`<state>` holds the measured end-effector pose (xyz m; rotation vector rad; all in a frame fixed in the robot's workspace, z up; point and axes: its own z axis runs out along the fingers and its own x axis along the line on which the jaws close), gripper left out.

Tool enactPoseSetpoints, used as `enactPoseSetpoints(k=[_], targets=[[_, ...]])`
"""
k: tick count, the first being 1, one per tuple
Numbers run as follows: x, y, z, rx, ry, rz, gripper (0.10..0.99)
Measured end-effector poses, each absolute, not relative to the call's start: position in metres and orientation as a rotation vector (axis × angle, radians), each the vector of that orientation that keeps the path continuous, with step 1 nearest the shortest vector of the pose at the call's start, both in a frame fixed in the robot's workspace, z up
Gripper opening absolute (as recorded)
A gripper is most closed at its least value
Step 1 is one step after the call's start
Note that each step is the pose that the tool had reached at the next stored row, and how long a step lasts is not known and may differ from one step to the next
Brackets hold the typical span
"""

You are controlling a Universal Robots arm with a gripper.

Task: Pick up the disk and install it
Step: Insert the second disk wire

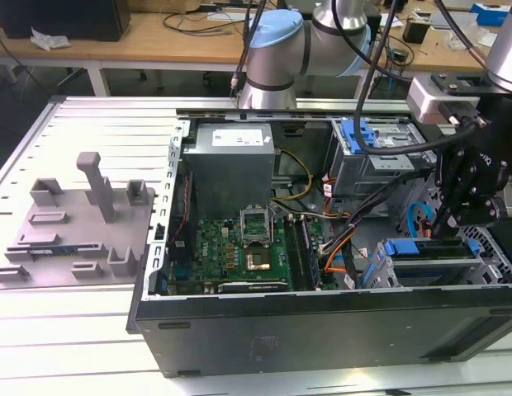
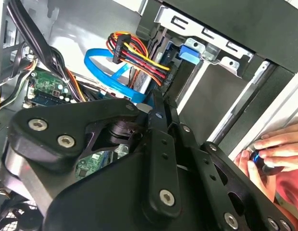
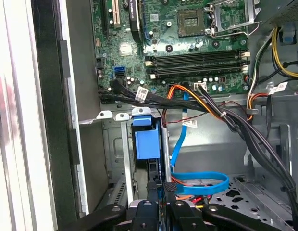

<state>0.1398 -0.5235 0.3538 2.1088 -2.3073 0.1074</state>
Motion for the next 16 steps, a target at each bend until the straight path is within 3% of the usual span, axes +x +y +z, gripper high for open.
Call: enactPoseSetpoints(k=[16], targets=[[0.1418, -0.5244, 0.3443, 2.108, -2.307, 0.107, 0.161]])
